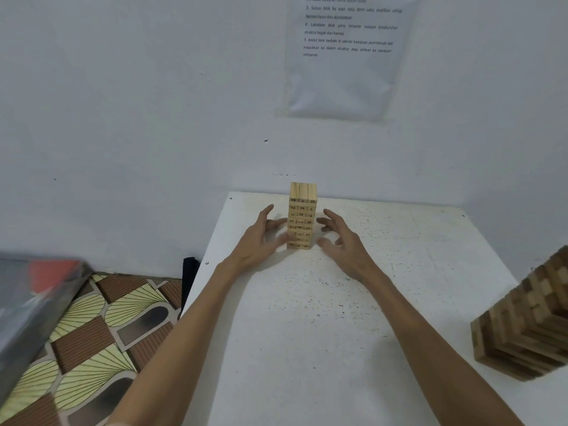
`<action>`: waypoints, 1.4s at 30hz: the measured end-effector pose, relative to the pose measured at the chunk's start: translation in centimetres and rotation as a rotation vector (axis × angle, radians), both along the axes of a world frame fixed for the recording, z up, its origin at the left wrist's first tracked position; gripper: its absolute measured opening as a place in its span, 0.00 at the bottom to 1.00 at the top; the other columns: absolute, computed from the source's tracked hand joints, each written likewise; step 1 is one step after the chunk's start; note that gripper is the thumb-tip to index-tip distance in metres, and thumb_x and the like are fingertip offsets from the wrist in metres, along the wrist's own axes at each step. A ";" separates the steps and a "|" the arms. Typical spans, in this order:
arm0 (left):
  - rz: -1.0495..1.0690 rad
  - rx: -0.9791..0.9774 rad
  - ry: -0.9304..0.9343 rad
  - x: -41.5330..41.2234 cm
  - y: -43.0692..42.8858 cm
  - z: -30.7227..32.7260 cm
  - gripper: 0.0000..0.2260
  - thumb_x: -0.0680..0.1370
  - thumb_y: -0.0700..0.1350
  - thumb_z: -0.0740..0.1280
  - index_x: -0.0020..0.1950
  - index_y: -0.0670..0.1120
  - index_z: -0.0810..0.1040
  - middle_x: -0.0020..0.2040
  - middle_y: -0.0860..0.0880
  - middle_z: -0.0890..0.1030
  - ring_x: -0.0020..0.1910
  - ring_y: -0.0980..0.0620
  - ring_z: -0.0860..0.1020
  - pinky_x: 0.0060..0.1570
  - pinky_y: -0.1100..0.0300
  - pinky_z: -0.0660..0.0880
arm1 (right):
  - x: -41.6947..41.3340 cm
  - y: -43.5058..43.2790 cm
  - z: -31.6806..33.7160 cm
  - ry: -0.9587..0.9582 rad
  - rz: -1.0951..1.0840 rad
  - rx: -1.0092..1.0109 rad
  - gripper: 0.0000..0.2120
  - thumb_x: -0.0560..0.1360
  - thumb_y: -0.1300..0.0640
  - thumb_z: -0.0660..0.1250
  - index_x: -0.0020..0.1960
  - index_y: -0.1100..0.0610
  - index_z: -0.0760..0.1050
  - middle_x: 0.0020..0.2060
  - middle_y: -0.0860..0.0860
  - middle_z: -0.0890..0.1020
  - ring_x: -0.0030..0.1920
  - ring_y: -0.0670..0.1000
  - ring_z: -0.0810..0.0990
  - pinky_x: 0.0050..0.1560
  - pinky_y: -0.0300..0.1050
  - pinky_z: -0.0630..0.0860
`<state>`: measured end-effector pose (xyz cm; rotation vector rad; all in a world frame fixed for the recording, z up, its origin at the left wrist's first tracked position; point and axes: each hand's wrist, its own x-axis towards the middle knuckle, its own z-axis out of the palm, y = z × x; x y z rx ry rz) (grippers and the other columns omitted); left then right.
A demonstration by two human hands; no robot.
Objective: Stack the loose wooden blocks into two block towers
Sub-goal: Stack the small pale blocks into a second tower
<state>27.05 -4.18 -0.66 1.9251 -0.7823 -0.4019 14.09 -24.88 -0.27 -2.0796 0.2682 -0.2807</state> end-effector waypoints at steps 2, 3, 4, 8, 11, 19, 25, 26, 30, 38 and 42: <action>0.042 -0.097 0.133 -0.3 -0.7 0.4 0.37 0.81 0.70 0.57 0.84 0.55 0.50 0.79 0.56 0.68 0.79 0.54 0.64 0.77 0.51 0.58 | 0.2 1.3 0.1 -0.048 -0.118 0.165 0.30 0.80 0.41 0.60 0.80 0.48 0.64 0.73 0.44 0.74 0.72 0.44 0.72 0.74 0.57 0.70; 0.077 -0.170 0.217 -0.5 -1.2 0.6 0.38 0.80 0.73 0.52 0.84 0.56 0.50 0.80 0.57 0.67 0.80 0.54 0.62 0.79 0.48 0.56 | 0.5 2.1 0.1 -0.062 -0.177 0.238 0.31 0.80 0.36 0.56 0.80 0.48 0.65 0.74 0.45 0.74 0.73 0.45 0.71 0.76 0.58 0.68; 0.103 -0.243 0.302 -0.7 -1.8 0.7 0.40 0.77 0.76 0.49 0.84 0.58 0.50 0.80 0.58 0.65 0.81 0.55 0.60 0.80 0.46 0.54 | 1.0 2.9 0.2 -0.075 -0.216 0.318 0.35 0.79 0.31 0.52 0.80 0.48 0.65 0.75 0.45 0.73 0.75 0.45 0.69 0.78 0.57 0.65; 0.171 -0.407 0.436 -2.3 -4.1 1.2 0.49 0.70 0.82 0.47 0.85 0.56 0.52 0.82 0.57 0.61 0.81 0.57 0.58 0.82 0.46 0.51 | 3.2 5.5 1.1 -0.131 -0.263 0.629 0.44 0.76 0.25 0.47 0.83 0.49 0.60 0.79 0.48 0.68 0.78 0.46 0.65 0.81 0.55 0.60; 0.196 -0.482 0.501 -2.4 -5.3 0.9 0.48 0.71 0.82 0.47 0.84 0.56 0.57 0.82 0.54 0.62 0.81 0.54 0.61 0.81 0.43 0.55 | 4.4 6.3 1.0 -0.136 -0.246 0.679 0.47 0.73 0.19 0.45 0.81 0.46 0.63 0.76 0.48 0.73 0.75 0.50 0.71 0.75 0.59 0.70; 0.217 -0.522 0.479 -3.5 -6.9 1.4 0.39 0.80 0.74 0.45 0.80 0.48 0.67 0.69 0.44 0.80 0.69 0.46 0.78 0.73 0.41 0.70 | 5.4 6.8 1.0 -0.224 -0.259 0.693 0.36 0.83 0.32 0.37 0.68 0.48 0.78 0.56 0.46 0.87 0.58 0.46 0.85 0.53 0.39 0.80; 0.167 -0.603 0.556 -4.1 -7.6 1.6 0.37 0.82 0.70 0.44 0.76 0.45 0.72 0.66 0.42 0.82 0.66 0.45 0.80 0.69 0.47 0.74 | 5.9 7.2 0.6 -0.215 -0.264 0.685 0.40 0.81 0.30 0.38 0.68 0.50 0.79 0.57 0.47 0.86 0.59 0.46 0.84 0.60 0.45 0.78; 0.167 -0.599 0.556 -3.9 -7.5 1.4 0.37 0.83 0.69 0.44 0.76 0.45 0.72 0.66 0.42 0.82 0.66 0.45 0.80 0.69 0.48 0.75 | 6.0 7.3 0.6 -0.213 -0.267 0.683 0.39 0.81 0.30 0.38 0.68 0.50 0.79 0.57 0.47 0.86 0.58 0.45 0.85 0.58 0.43 0.78; 0.174 -0.603 0.547 -3.7 -7.6 1.3 0.38 0.83 0.69 0.43 0.76 0.44 0.72 0.65 0.43 0.82 0.66 0.46 0.81 0.68 0.50 0.76 | 5.9 7.4 0.8 -0.208 -0.281 0.679 0.39 0.80 0.29 0.38 0.65 0.48 0.81 0.55 0.45 0.87 0.56 0.44 0.85 0.61 0.46 0.78; 0.215 -0.556 0.552 -2.2 -7.4 0.1 0.42 0.76 0.79 0.48 0.80 0.53 0.66 0.75 0.46 0.75 0.73 0.46 0.74 0.74 0.38 0.68 | 5.8 6.6 0.7 -0.223 -0.261 0.708 0.48 0.72 0.18 0.44 0.77 0.49 0.70 0.67 0.49 0.82 0.66 0.49 0.81 0.67 0.54 0.78; 0.236 -0.536 0.466 -1.8 -7.5 1.3 0.43 0.74 0.80 0.47 0.80 0.55 0.66 0.78 0.50 0.71 0.76 0.49 0.71 0.75 0.40 0.67 | 6.0 6.0 1.7 -0.258 -0.291 0.730 0.53 0.67 0.15 0.47 0.81 0.46 0.63 0.76 0.45 0.72 0.74 0.47 0.73 0.70 0.50 0.73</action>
